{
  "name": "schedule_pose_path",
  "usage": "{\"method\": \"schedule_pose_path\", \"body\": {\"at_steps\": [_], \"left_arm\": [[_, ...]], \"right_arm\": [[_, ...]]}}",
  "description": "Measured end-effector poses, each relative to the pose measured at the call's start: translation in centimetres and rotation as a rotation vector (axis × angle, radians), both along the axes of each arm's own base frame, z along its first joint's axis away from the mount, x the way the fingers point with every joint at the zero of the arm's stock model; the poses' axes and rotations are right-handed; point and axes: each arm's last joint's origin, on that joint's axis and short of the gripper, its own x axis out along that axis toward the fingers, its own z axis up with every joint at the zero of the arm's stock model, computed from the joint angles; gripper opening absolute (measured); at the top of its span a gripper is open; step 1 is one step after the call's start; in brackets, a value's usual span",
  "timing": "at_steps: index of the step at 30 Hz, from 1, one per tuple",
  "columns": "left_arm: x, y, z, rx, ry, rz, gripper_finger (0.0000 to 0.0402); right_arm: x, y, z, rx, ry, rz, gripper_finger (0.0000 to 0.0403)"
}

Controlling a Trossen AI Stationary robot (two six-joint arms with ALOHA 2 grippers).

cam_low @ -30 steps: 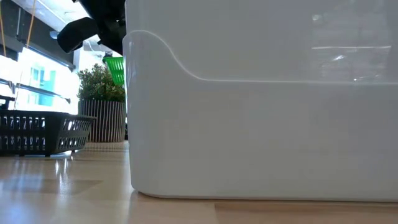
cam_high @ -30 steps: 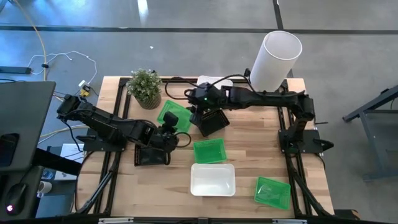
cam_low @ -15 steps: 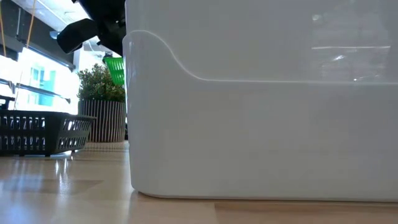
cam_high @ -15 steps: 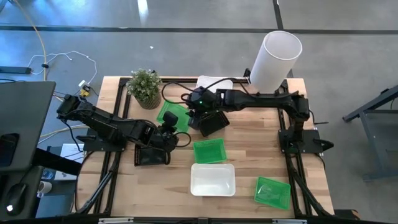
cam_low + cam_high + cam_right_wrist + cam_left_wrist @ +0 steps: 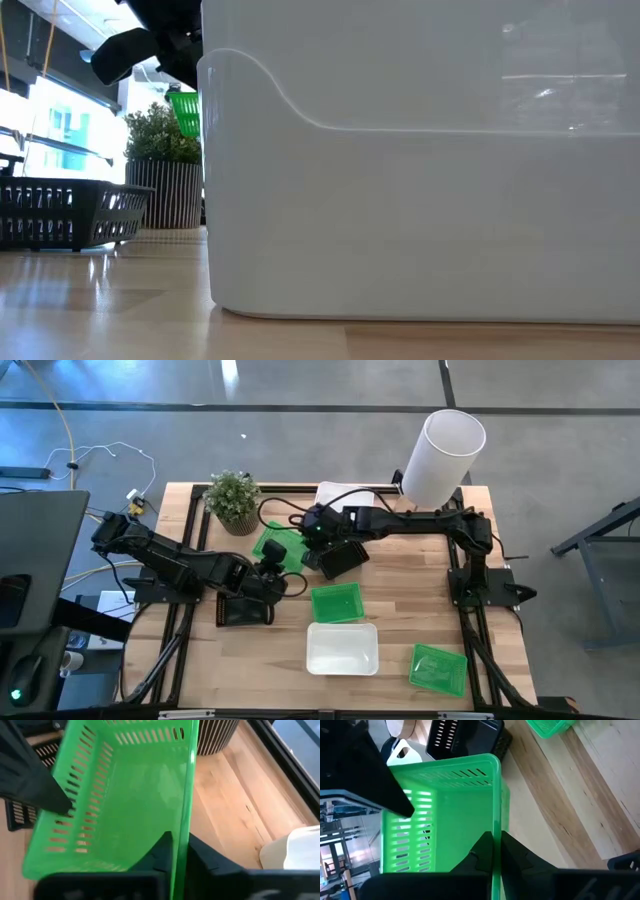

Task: Stack baskets by color
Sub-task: Stack the top green bin on the middle green bin

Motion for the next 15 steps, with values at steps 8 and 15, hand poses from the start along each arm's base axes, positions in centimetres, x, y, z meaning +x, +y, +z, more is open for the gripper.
{"method": "schedule_pose_path", "body": {"at_steps": [8,15], "left_arm": [[0.32,-0.05,0.14,-0.004,-0.038,0.002,0.0001],[0.36,-0.08,0.13,-0.02,-0.05,0.011,0.0048]], "right_arm": [[-0.02,-0.11,-0.35,-0.027,0.026,-0.026,0.0003],[-0.06,-0.16,-0.35,-0.041,0.031,-0.03,0.0001]]}}
